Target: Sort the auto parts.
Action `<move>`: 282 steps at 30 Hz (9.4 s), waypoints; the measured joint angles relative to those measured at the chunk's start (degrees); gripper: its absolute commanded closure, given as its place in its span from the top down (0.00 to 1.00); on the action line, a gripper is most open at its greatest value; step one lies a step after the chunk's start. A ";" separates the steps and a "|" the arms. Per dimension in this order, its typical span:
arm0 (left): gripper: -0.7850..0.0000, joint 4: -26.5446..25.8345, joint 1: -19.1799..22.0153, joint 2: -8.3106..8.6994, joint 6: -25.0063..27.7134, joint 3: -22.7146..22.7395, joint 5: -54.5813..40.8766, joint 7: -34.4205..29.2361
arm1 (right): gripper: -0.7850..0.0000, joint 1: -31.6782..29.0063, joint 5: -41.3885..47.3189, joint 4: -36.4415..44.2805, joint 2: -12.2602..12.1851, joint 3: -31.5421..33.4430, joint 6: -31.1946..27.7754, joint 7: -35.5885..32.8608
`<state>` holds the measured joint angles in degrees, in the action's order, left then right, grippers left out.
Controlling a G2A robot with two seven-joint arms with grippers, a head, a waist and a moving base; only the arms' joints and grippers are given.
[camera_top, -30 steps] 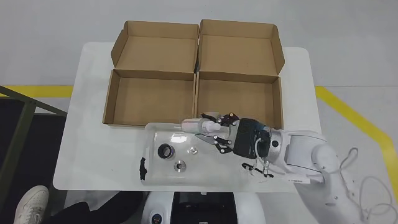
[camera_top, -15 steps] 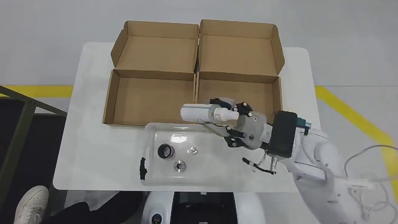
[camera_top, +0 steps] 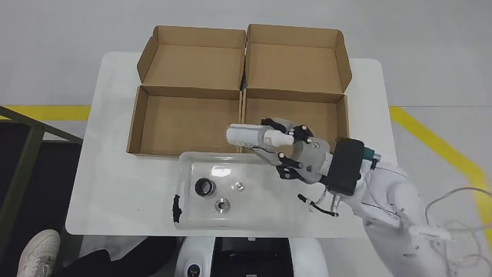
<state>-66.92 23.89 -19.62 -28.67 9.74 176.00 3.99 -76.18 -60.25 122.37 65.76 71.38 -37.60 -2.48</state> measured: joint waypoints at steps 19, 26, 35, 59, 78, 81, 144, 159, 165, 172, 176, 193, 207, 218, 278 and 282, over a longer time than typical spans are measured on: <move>1.00 0.00 0.00 0.00 0.00 0.00 0.00 0.00 | 0.00 10.07 -10.38 -14.12 1.23 -5.69 13.01 -16.21; 1.00 0.00 0.00 0.00 0.00 0.00 0.00 0.00 | 0.00 14.17 -10.65 -20.60 2.13 -8.53 17.17 -21.33; 1.00 0.00 0.00 0.00 0.00 0.00 0.00 0.00 | 0.00 16.76 -9.19 -24.04 2.93 -11.60 17.97 -28.59; 1.00 0.00 0.00 0.00 0.00 0.00 0.00 0.00 | 1.00 19.48 -7.03 -28.24 4.46 -15.26 19.43 -34.09; 1.00 0.00 0.00 0.00 0.00 0.00 0.00 0.00 | 1.00 8.01 -16.24 -5.09 2.06 -6.69 17.26 -33.66; 1.00 0.00 0.00 0.00 0.00 0.00 0.00 0.00 | 1.00 6.15 -16.01 -1.36 1.69 -6.71 13.73 -35.80; 1.00 0.00 0.00 0.00 0.00 0.00 0.00 0.00 | 0.00 12.70 -13.72 -19.80 3.40 -25.96 3.21 -44.85; 1.00 0.00 0.00 0.00 0.00 0.00 0.00 0.00 | 0.00 7.27 -12.82 -8.23 1.71 -20.46 2.29 -39.06; 1.00 0.00 0.00 0.00 0.00 0.00 0.00 0.00 | 0.00 3.45 -10.93 -3.35 0.81 -15.14 2.40 -28.53; 1.00 0.00 0.00 0.00 0.00 0.00 0.00 0.00 | 0.00 0.91 -9.95 0.33 0.17 -9.63 2.43 -17.03; 1.00 0.00 0.00 0.00 0.00 0.00 0.00 0.00 | 0.00 -0.52 -7.90 1.49 0.02 -7.21 2.25 -9.49; 1.00 0.00 0.00 0.00 0.00 0.00 0.00 0.00 | 0.00 -1.63 5.29 -1.12 -0.24 0.06 -4.25 8.56; 1.00 0.00 0.00 0.00 0.00 0.00 0.00 0.00 | 0.00 -2.68 4.56 -1.77 -0.29 1.92 -3.68 9.80; 1.00 0.00 0.00 0.00 0.00 0.00 0.00 0.00 | 0.00 -4.92 -0.10 -3.07 -0.55 3.86 2.19 4.24; 1.00 0.00 0.00 0.00 0.00 0.00 0.00 0.00 | 0.47 19.75 -4.11 -36.08 0.74 -7.94 7.35 -36.14; 1.00 0.00 0.00 0.00 0.00 0.00 0.00 0.00 | 0.75 19.90 -4.24 -35.94 0.72 -8.12 7.41 -36.33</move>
<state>-66.92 23.89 -19.62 -28.67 9.74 176.00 3.99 -56.29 -64.48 86.43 66.48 63.26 -30.19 -38.81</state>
